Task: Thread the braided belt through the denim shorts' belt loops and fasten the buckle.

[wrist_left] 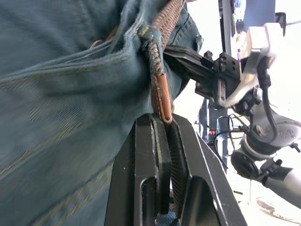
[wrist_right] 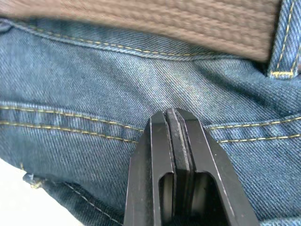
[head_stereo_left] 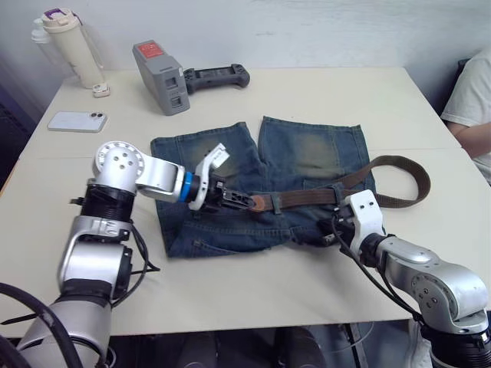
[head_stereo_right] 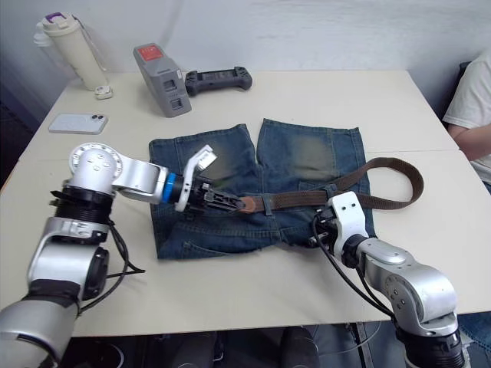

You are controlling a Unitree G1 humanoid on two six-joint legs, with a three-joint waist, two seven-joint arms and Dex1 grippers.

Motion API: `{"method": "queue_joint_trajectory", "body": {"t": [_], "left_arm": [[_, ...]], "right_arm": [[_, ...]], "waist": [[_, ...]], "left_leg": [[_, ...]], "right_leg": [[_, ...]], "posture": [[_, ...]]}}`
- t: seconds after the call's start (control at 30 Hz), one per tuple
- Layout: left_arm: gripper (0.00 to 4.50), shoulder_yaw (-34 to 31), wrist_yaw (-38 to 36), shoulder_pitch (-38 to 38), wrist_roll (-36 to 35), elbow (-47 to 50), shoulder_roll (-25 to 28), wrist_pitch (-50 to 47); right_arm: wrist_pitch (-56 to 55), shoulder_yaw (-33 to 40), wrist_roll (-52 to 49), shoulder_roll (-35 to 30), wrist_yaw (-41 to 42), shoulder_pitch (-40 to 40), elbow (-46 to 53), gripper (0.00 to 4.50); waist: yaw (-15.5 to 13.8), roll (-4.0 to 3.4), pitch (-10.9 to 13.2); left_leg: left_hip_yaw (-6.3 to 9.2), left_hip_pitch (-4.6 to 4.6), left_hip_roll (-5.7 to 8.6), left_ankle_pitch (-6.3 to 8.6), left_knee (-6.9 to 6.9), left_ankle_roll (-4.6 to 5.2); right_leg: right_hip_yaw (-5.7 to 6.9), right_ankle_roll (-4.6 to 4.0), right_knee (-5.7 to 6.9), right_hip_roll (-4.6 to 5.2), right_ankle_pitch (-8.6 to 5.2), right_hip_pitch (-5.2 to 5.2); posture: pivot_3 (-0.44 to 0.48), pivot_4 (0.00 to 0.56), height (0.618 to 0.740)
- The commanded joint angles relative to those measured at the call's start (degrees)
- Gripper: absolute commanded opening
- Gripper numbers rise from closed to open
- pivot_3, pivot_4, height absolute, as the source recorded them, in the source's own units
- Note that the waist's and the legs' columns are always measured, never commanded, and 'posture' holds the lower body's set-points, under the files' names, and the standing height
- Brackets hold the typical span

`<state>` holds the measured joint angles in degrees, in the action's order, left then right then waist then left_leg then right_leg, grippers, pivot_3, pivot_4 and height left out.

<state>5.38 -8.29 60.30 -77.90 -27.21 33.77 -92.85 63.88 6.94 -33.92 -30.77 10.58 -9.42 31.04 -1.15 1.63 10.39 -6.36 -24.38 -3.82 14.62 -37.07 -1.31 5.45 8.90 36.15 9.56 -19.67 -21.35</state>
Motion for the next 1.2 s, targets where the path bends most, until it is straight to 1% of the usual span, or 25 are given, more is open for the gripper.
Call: {"method": "queue_joint_trajectory", "body": {"t": [0.03, 0.23, 0.4, 0.5, 0.63, 0.7, 0.73, 0.77, 0.8, 0.9, 1.0, 1.03, 1.07, 1.13, 1.17, 1.2], "left_arm": [[0.01, 0.2, -3.5, 1.9, -1.7, 2.6, 4.8, 0.4], [0.01, 2.4, -7.6, 0.0, -2.2, 4.3, 11.9, 0.4], [0.01, 3.0, -9.8, -1.9, -1.3, 5.1, 15.5, 0.4], [0.01, 2.3, -10.5, -2.8, -1.4, 5.5, 13.6, 0.4], [0.01, 2.1, -10.9, -4.5, -0.3, 9.2, 10.6, 0.4], [0.84, 0.8, -10.6, -4.8, 1.0, 8.6, 9.5, 0.4], [1.07, 0.4, -10.6, -4.8, 1.8, 8.3, 9.2, 0.4], [1.41, 0.2, -10.7, -4.8, 2.7, 8.1, 9.2, 0.4], [1.89, 0.2, -11.1, -4.8, 3.3, 7.8, 9.4, 0.4], [3.21, -0.6, -13.3, -4.1, 5.2, 7.0, 11.3, 0.4], [4.39, -0.6, -16.4, -3.5, 7.6, 7.5, 13.6, 0.4], [4.45, -0.6, -18.3, -3.6, 9.0, 8.7, 14.8, 0.5], [4.45, -0.9, -22.8, -4.0, 9.7, 11.3, 16.8, 2.3], [4.45, 0.8, -32.5, -6.6, 15.1, 18.9, 21.9, 12.2], [4.45, 1.4, -36.3, -9.3, 19.9, 22.8, 23.2, 21.1], [4.45, 1.8, -39.0, -11.4, 23.8, 25.2, 23.8, 27.5]], "right_arm": [[1.3, 3.6, 2.9, -0.2, -2.3, 1.9, -3.2, 0.00], [1.4, 8.2, 3.8, -1.0, -3.1, 3.0, -4.9, 0.00], [1.2, 11.4, 4.5, -3.1, -2.1, 4.5, -6.1, 0.00], [1.1, 11.6, 3.7, -3.1, -1.2, 3.9, -6.1, 0.00], [1.8, 10.7, 2.6, -2.2, -0.8, 2.4, -5.1, 0.00], [2.1, 10.3, 1.9, -1.9, -0.1, 2.4, -4.0, 0.00], [2.5, 10.2, 1.3, -1.7, 0.4, 2.5, -3.3, 0.00], [2.8, 10.0, 0.6, -1.7, 1.1, 2.6, -2.5, 0.00], [3.1, 9.7, 0.1, -1.9, 1.8, 2.8, -1.5, 0.00], [4.6, 10.5, -2.3, -2.4, 3.5, 3.2, 1.6, 0.00], [6.3, 11.4, -4.6, -3.5, 5.5, 3.7, 4.4, 0.00], [6.3, 12.0, -5.7, -3.8, 6.5, 3.7, 5.7, 0.00], [5.1, 12.4, -7.4, -5.1, 9.1, 3.9, 8.0, 0.00], [3.5, 13.6, -10.0, -8.0, 13.3, 4.1, 12.3, 0.00], [2.3, 12.2, -9.9, -10.6, 16.0, 4.1, 13.4, 0.00], [1.5, 11.1, -9.8, -12.5, 17.7, 4.1, 13.7, 0.00]], "waist": [[-0.2, 0.00, 0.0], [-0.2, 0.01, 0.0], [-0.2, 0.01, 0.0], [-0.4, 0.02, 0.0], [-0.3, 0.04, 0.0], [-0.2, 0.04, 0.0], [-0.2, 0.03, 0.0], [-0.2, 0.03, 0.0], [-0.1, 0.03, 0.0], [0.0, 0.03, 0.0], [0.1, 0.02, 0.0], [0.1, 0.01, 0.0], [0.1, 0.01, 0.0], [0.1, -0.05, 0.1], [0.2, -0.09, 0.1], [0.1, -0.12, 0.1]], "left_leg": [[0.00, 0.00, 0.01, 0.00, -0.01, 0.00], [-0.01, 0.00, 0.01, 0.01, 0.01, -0.01], [-0.02, 0.00, 0.01, 0.01, 0.00, -0.01], [-0.01, 0.00, 0.01, 0.01, 0.01, -0.01], [-0.02, -0.01, 0.02, 0.02, -0.03, 0.01], [-0.02, -0.01, 0.01, 0.02, 0.00, 0.01], [-0.03, -0.01, 0.01, 0.02, 0.01, 0.00], [-0.03, -0.01, 0.01, 0.02, 0.01, 0.00], [-0.03, -0.01, 0.01, 0.02, 0.02, 0.00], [-0.07, 0.00, 0.01, 0.02, 0.07, 0.00], [-0.12, 0.00, 0.01, 0.02, 0.10, 0.00], [-0.15, 0.00, 0.01, 0.02, 0.11, 0.00], [-0.16, 0.00, 0.01, 0.02, 0.11, 0.00], [-0.20, -0.01, 0.01, 0.02, 0.11, 0.00], [-0.22, -0.03, 0.01, 0.02, 0.13, -0.01], [-0.32, -0.01, 0.00, 0.05, 0.20, -0.05]], "right_leg": [[0.00, -0.01, -0.01, 0.00, 0.01, 0.02], [-0.01, -0.01, -0.04, 0.00, 0.02, 0.01], [-0.03, -0.01, -0.04, 0.00, 0.02, 0.01], [-0.02, -0.01, -0.06, 0.00, 0.02, 0.03], [-0.02, 0.00, -0.09, 0.00, 0.03, 0.07], [-0.03, 0.00, -0.06, 0.00, 0.03, 0.03], [-0.03, 0.00, -0.05, 0.00, 0.03, 0.00], [-0.03, 0.00, -0.04, 0.00, 0.03, 0.00], [-0.03, 0.00, -0.04, 0.00, 0.03, -0.01], [-0.05, 0.00, -0.05, 0.00, 0.03, -0.04], [-0.10, 0.00, -0.04, 0.00, 0.03, -0.11], [-0.12, 0.00, -0.04, 0.00, 0.03, -0.13], [-0.13, 0.00, -0.04, 0.00, 0.03, -0.13], [-0.14, 0.00, -0.05, 0.00, 0.03, -0.17], [-0.16, 0.00, -0.06, 0.00, 0.03, -0.20], [-0.23, 0.00, -0.12, 0.00, 0.03, -0.22]], "posture": [[0.000, 0.150, 0.740], [0.000, 0.150, 0.740], [0.000, 0.150, 0.740], [0.000, 0.150, 0.740], [0.000, 0.150, 0.740], [0.000, 0.150, 0.740], [0.000, 0.150, 0.740], [0.000, 0.150, 0.740], [0.000, 0.150, 0.740], [0.000, 0.150, 0.740], [0.000, 0.150, 0.740], [0.000, 0.150, 0.740], [0.000, 0.150, 0.740], [0.000, 0.150, 0.740], [0.000, 0.150, 0.740], [0.000, 0.150, 0.740]]}}
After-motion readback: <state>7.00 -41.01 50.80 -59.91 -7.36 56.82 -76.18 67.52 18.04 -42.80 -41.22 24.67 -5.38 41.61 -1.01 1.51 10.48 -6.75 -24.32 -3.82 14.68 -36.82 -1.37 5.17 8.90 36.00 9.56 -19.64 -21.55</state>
